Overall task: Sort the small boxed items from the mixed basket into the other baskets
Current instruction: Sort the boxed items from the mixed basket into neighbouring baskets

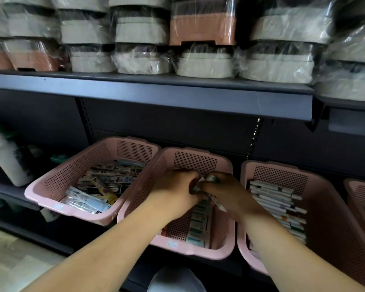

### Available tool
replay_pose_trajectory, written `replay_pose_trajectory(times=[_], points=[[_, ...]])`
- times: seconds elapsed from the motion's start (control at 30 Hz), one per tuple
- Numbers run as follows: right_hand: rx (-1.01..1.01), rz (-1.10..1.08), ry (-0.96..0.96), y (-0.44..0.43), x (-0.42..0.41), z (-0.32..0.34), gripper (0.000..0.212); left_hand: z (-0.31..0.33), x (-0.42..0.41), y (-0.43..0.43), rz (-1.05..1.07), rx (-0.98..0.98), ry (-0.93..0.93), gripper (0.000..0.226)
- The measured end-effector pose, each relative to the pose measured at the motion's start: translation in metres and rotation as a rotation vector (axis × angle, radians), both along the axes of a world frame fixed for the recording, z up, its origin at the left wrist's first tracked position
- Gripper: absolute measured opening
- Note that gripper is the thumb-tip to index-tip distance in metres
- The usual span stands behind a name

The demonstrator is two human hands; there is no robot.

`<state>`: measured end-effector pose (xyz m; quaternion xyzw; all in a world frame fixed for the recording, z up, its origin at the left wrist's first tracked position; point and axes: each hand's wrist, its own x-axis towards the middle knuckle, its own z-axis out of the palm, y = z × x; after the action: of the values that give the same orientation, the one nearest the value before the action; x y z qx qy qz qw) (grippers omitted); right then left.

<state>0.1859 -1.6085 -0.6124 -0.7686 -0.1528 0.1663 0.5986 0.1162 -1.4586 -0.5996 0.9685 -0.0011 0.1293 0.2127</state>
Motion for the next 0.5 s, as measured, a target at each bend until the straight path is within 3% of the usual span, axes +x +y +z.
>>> replay_pose_trajectory(times=[0.13,0.27,0.4,0.5], points=[[-0.073,-0.059,-0.100,-0.018,0.011,0.007,0.028,-0.007,0.015,0.003,-0.032,0.094,0.011,0.023],[-0.104,-0.167,-0.107,-0.040,0.025,0.006,0.028,-0.017,0.031,0.014,-0.093,0.178,0.097,0.037],[-0.157,-0.191,-0.084,-0.047,0.026,0.004,0.051,-0.026,0.042,0.014,-0.150,0.244,0.140,0.039],[-0.172,-0.186,-0.085,-0.046,0.031,-0.002,0.027,-0.025,0.051,0.006,-0.212,0.258,0.195,0.025]])
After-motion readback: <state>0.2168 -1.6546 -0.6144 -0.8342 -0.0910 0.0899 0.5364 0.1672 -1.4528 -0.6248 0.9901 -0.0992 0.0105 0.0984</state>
